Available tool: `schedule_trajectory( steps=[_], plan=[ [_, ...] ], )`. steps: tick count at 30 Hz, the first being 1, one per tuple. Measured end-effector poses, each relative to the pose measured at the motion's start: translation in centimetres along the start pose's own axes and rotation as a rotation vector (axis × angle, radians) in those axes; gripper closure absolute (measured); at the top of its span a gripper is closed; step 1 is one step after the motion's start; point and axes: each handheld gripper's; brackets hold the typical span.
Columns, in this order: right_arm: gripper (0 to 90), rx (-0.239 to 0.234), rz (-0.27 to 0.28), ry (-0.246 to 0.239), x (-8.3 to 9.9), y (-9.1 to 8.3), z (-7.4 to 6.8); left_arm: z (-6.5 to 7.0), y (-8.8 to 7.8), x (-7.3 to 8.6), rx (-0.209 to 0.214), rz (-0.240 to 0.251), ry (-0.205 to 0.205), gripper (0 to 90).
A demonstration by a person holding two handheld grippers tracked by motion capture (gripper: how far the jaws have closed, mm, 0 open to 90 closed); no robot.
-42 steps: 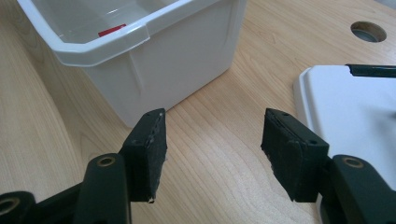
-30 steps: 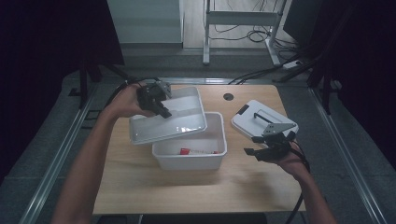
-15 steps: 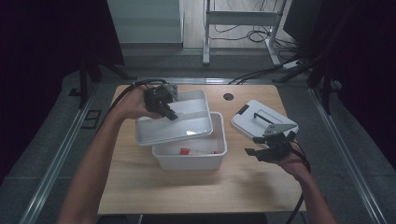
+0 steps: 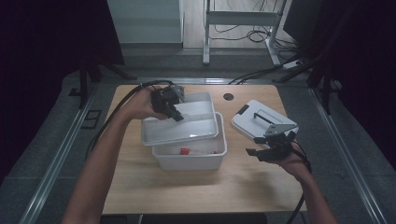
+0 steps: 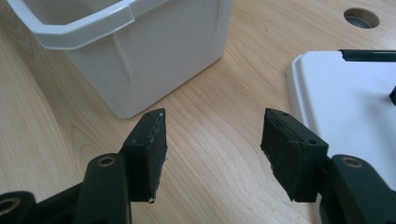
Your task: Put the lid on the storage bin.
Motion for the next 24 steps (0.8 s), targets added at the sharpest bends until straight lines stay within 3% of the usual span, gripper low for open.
schedule_trajectory(
  steps=[24],
  plan=[
    [40.1, 0.005, -0.010, 0.013, 0.4, 0.1, 0.4, -0.2, 2.6, -1.2, 0.045, -0.017, 0.031, 89.7]
  ],
)
Point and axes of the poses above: each handheld gripper's, and its own axes: y roughly forward along the jaws, x roughly out of its underside, z roughly to its right, and after that the axes turned 12 degrees about y, right-handed
